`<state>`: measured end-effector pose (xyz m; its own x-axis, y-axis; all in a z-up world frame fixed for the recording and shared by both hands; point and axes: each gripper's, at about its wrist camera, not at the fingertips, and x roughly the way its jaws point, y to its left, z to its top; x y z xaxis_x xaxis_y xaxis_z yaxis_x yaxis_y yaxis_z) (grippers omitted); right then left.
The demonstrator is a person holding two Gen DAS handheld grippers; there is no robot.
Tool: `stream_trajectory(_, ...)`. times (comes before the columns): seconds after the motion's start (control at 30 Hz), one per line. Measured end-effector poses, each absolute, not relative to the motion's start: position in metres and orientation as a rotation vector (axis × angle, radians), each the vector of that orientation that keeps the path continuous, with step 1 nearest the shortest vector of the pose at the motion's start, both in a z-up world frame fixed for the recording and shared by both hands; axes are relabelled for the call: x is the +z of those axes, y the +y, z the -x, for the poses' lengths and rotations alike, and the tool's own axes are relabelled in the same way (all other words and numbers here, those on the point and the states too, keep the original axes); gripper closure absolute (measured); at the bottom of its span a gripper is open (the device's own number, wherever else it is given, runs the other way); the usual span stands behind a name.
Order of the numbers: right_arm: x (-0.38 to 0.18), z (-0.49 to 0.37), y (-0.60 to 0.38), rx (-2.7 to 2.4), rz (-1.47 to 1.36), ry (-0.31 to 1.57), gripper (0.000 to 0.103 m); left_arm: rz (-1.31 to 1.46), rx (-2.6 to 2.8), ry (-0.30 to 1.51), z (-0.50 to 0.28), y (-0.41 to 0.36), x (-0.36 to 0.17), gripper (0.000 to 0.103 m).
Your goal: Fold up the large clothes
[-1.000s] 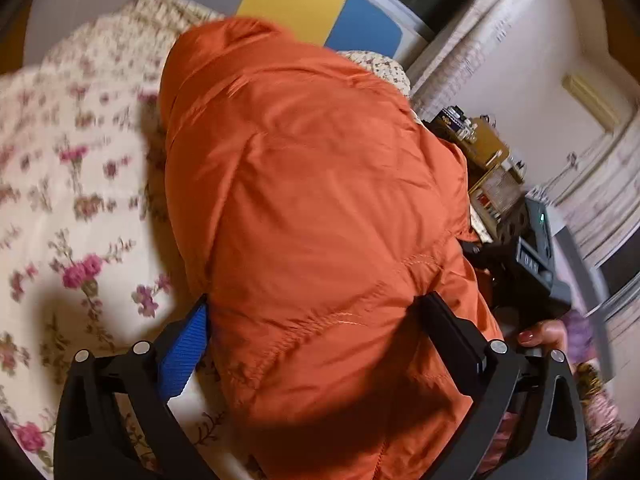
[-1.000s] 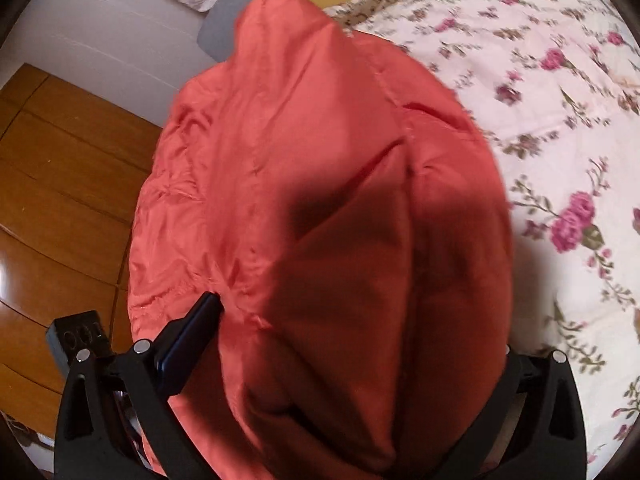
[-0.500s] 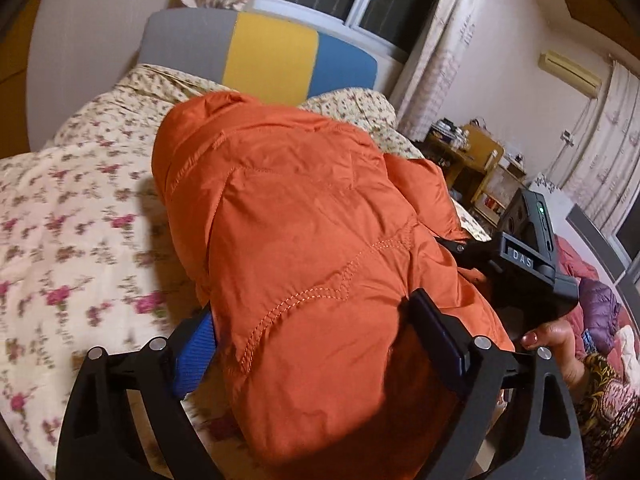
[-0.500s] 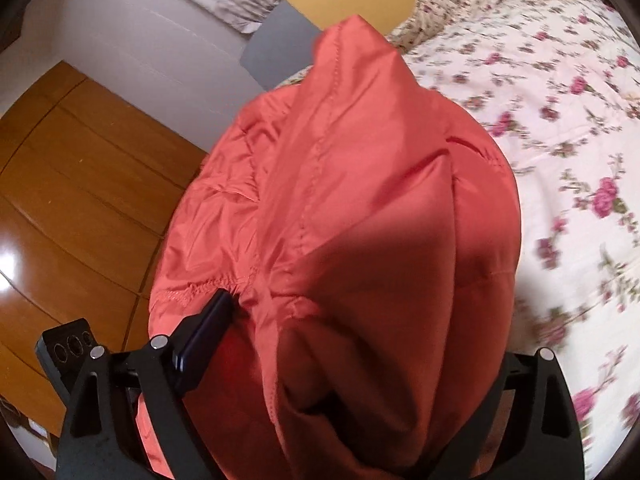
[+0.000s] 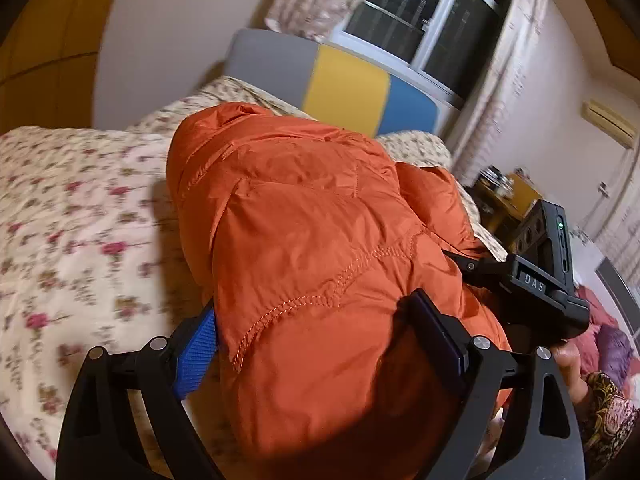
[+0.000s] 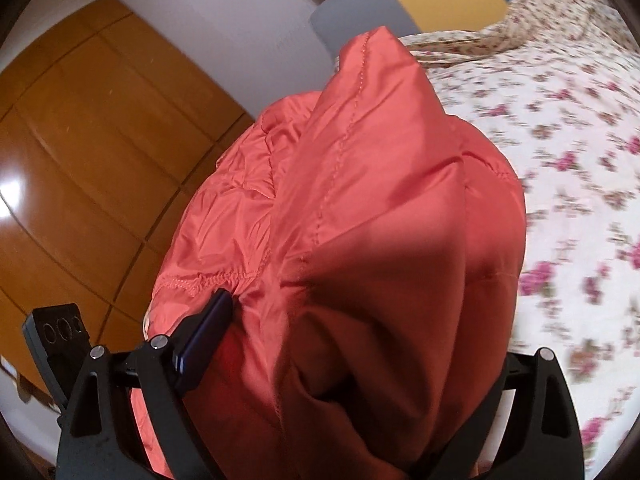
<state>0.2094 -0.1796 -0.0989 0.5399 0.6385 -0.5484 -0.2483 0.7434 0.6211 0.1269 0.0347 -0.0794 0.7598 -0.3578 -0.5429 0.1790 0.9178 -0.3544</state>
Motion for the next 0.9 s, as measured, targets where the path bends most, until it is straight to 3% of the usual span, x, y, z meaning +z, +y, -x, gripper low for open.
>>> stream_trajectory(0.2,-0.12,-0.229,-0.134,0.551,-0.429,0.864,0.006,0.318,-0.196,0.647,-0.119,0.074,-0.094,0.013)
stream_trajectory(0.37,-0.131,-0.229,-0.144,0.5,-0.459,0.863,0.004,0.285,-0.143,0.634,-0.107,0.074,-0.101,0.003)
stream_trajectory(0.73,-0.071,-0.213,-0.199,0.286,-0.396,0.643,0.004,0.293,0.02,0.552,-0.117,0.078,-0.054,0.003)
stream_trajectory(0.9,-0.048,-0.258,-0.159,0.309,-0.22,0.639,0.021,0.244,0.091,0.592,-0.168,0.065,-0.035,0.003)
